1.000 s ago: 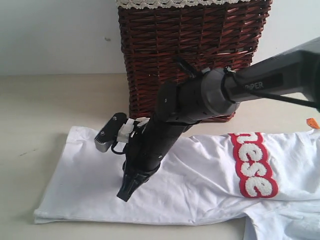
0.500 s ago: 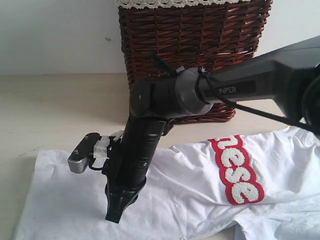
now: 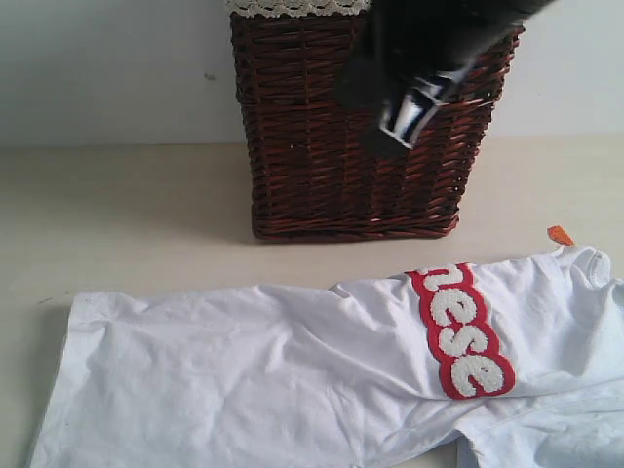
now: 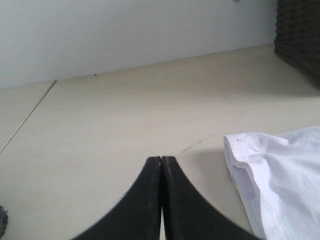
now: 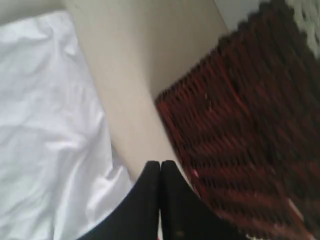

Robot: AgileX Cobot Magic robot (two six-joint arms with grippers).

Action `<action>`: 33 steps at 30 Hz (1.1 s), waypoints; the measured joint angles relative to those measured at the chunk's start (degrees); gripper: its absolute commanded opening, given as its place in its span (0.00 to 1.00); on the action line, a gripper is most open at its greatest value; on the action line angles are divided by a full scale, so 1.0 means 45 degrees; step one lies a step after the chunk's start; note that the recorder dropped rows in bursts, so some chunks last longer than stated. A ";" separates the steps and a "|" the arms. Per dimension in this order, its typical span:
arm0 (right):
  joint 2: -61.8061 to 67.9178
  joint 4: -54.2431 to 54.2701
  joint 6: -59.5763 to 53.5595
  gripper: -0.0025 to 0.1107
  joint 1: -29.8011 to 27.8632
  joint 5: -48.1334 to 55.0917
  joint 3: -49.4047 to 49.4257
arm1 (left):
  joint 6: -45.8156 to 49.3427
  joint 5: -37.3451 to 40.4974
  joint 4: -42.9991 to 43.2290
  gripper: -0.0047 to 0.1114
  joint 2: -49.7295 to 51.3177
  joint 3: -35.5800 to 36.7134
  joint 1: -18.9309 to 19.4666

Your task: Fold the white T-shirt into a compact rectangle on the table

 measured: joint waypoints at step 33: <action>0.6605 -0.1566 -0.0139 0.03 -0.3163 -1.1803 0.6444 | 0.0000 0.0000 0.0000 0.05 0.0000 0.0000 0.0000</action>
